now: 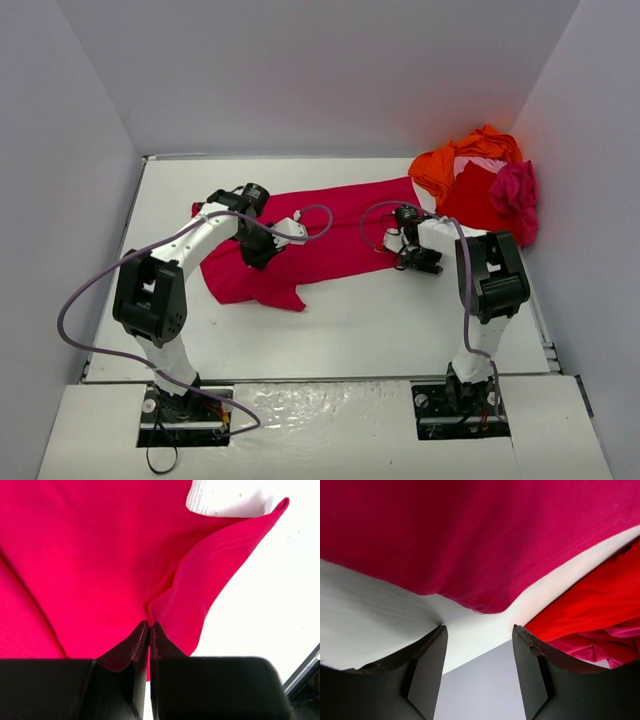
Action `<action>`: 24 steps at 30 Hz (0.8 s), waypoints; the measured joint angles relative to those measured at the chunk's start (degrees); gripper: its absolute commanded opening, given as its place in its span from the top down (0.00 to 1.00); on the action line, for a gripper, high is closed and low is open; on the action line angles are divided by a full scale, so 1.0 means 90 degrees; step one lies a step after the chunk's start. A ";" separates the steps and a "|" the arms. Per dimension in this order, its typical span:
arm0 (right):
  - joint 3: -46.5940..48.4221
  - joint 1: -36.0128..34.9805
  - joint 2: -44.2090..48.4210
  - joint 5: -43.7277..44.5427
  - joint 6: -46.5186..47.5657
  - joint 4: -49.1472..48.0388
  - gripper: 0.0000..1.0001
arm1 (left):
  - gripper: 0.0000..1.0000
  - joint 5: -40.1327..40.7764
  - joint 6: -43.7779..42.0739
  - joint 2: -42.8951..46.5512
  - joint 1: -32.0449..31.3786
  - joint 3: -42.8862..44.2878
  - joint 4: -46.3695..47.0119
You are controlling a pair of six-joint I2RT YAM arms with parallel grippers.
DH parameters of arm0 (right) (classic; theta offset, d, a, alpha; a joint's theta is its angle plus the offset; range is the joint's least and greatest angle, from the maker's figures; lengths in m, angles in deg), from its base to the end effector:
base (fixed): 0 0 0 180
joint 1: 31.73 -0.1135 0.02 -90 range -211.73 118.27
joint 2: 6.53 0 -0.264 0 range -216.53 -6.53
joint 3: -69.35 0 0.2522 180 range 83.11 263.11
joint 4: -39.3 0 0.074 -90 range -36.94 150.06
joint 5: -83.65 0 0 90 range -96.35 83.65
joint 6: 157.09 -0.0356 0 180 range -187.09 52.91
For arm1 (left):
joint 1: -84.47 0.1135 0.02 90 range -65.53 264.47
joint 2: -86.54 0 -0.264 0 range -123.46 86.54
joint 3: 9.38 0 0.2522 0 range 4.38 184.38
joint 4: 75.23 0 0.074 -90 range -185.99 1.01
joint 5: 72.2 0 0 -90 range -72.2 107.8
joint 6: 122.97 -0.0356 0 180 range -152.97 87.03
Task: Fold and stack the t-shirts
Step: Grap the side of the flattened tshirt closest away from the robot with both arms
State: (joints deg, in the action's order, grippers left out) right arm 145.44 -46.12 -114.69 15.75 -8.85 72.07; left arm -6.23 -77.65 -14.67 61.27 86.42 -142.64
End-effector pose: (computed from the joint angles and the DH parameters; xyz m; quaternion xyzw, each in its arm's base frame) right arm 0.3535 0.0769 0.1336 -0.5337 0.7966 -0.2534 0.1285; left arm 0.3195 -0.1527 0.2469 0.5658 0.7850 -0.1750 0.1819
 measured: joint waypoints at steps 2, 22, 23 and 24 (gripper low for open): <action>-0.0028 -0.0083 0.0012 0.0016 0.0034 0.0000 0.48 | 1.00 0.0020 0.0000 0.0000 0.0000 0.0000 0.0000; 0.0760 -0.0120 -0.0505 -0.0367 0.0263 0.0634 0.56 | 1.00 0.0322 0.0005 -0.0001 0.0000 -0.0012 0.0044; 0.0830 -0.0115 -0.0558 -0.0369 0.0273 0.0690 0.62 | 1.00 0.0335 0.0005 -0.0002 0.0000 -0.0012 0.0044; 0.0883 -0.0113 -0.0606 -0.0376 0.0281 0.0723 0.67 | 1.00 0.0351 0.0005 -0.0002 0.0000 -0.0012 0.0044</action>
State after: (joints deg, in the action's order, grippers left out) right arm 153.39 -47.14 -120.15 12.37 -6.32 78.58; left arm -3.07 -77.61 -14.69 61.27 86.31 -142.25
